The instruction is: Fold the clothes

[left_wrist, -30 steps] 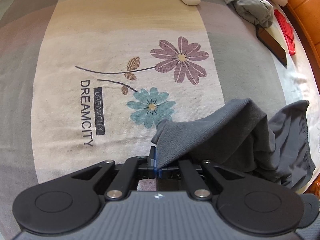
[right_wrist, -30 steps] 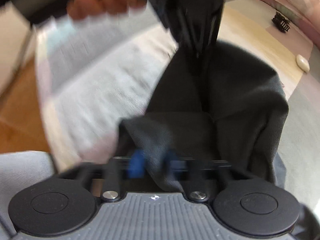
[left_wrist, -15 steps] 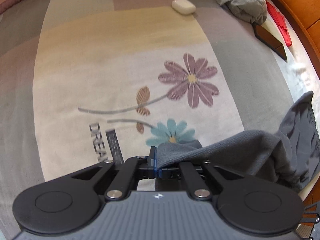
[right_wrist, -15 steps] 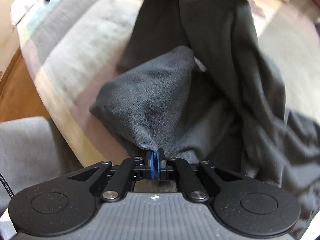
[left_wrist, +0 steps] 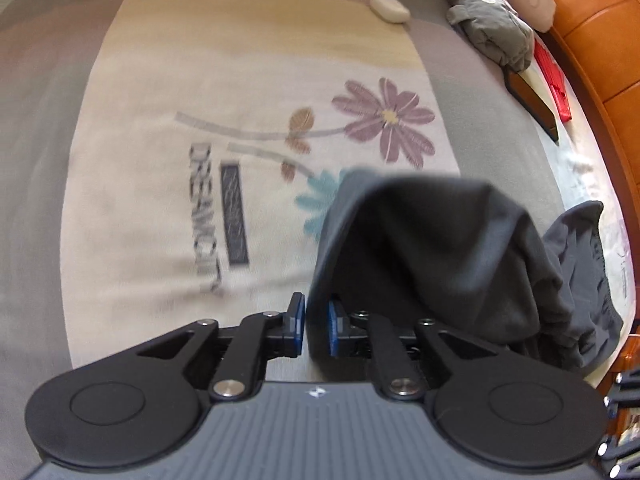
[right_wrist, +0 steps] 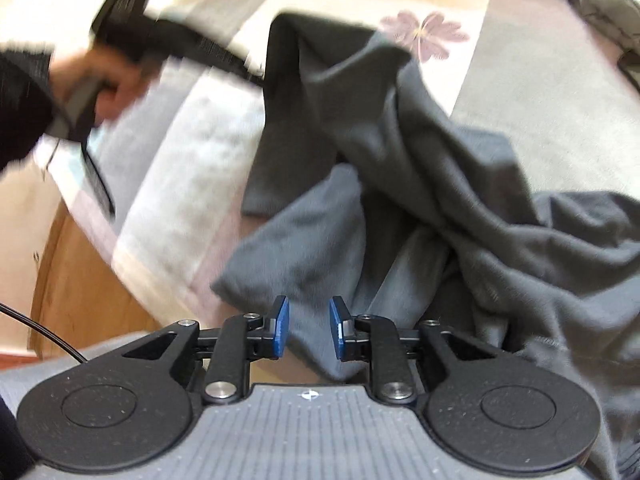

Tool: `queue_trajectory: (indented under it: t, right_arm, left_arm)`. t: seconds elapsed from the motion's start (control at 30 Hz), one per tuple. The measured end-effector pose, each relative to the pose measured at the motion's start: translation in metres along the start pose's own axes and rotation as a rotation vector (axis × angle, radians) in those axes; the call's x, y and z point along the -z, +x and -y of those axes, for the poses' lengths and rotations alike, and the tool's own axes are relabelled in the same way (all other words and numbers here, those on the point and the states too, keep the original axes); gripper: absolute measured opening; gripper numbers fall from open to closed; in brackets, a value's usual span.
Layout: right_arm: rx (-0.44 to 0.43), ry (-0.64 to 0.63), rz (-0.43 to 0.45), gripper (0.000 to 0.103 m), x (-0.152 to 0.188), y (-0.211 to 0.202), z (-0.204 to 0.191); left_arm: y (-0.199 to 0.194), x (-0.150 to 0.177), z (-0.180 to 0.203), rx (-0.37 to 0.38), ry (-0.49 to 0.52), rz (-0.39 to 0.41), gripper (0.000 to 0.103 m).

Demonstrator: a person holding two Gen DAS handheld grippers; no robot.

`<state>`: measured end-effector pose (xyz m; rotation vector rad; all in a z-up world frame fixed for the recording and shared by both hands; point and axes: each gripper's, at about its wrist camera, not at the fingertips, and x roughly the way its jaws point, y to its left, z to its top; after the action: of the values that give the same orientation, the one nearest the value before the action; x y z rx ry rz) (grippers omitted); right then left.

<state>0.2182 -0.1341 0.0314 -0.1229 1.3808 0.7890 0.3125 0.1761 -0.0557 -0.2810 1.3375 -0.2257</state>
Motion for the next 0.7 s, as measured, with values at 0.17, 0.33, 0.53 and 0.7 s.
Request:
queue_trajectory:
  t: [0.17,0.33,0.53,0.7]
  right_arm:
    - [-0.003,0.025,0.046,0.029,-0.017,-0.003,0.008]
    - [0.002,0.049,0.085,0.030,-0.018,-0.007,0.012]
    - [-0.008,0.075,0.139,0.031,-0.018,-0.012,0.014]
    - [-0.033,0.096,0.165,0.035,-0.018,-0.014,0.017]
  left_arm:
    - [0.013,0.038,-0.007,0.094,-0.169,-0.018,0.016]
    - [0.019,0.066,-0.008,0.132,-0.289,0.017,0.021]
    - [0.011,0.077,-0.011,0.093,-0.325,0.028,0.027]
    - [0.017,0.082,-0.015,0.166,-0.396,0.017,0.038]
